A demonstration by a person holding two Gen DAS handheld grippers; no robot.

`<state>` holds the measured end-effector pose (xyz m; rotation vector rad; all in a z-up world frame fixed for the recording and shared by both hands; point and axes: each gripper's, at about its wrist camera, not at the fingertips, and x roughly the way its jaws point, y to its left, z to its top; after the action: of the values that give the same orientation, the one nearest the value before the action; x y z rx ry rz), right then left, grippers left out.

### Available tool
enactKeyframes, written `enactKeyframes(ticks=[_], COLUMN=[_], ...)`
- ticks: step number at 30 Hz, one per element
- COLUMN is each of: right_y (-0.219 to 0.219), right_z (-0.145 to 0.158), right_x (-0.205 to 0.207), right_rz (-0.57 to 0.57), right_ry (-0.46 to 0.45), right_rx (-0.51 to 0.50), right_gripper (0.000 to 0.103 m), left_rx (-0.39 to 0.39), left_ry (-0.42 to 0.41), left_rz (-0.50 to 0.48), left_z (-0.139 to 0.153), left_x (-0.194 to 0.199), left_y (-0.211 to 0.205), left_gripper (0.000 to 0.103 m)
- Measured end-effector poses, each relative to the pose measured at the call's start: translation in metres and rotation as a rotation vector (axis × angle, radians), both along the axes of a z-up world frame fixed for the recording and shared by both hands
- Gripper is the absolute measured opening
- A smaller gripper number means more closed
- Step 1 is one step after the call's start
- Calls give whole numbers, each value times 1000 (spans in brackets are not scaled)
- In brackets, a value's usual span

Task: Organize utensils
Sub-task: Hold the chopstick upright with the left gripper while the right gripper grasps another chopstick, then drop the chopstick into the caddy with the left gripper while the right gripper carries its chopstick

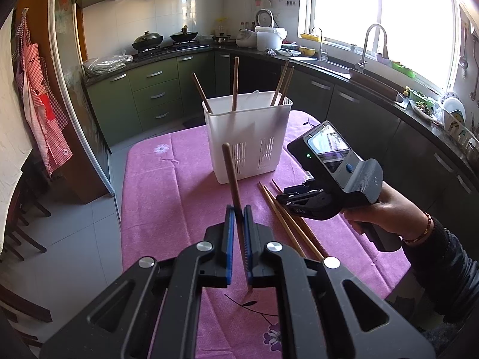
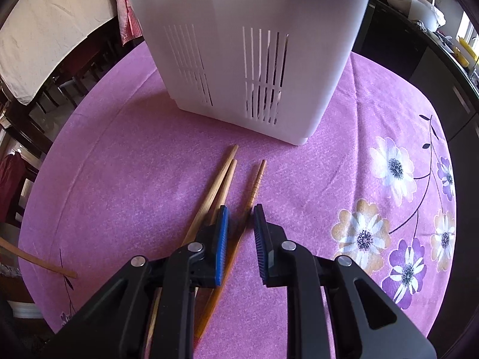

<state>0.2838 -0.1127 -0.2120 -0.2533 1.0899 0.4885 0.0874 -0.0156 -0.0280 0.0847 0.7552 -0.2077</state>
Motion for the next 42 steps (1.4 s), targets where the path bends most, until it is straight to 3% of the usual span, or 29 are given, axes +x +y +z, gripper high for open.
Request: enactKeyframes(ticks=[4,9,17,24,32,42], right_y=[3,-8,-47,-99,-147,-153], right_z=[-2,7,92,130,135,137], right_x=[2,-1,-47,-105,-163,-176], right_rz=[4,-20,-36,-44,-93,-97], right_ry=[-3,-30,-252,-373,-421,-432], right_rx=[13,66,181,226,279,289], right_gripper=[7,6,6,6,7,7], left_rx=[4,6,17,26,20,27], left_ry=[3,3,3,-3,-10,-25], left_rz=[-3,-4,-8,-14,-11,-10], left_z=[-2,-3,-3,-1,1,9], left_x=[0,1,-1,-6,-13,-13], left_y=[2,2,0,-3,-3,-5], left_gripper=[6,6,6,6,6,5])
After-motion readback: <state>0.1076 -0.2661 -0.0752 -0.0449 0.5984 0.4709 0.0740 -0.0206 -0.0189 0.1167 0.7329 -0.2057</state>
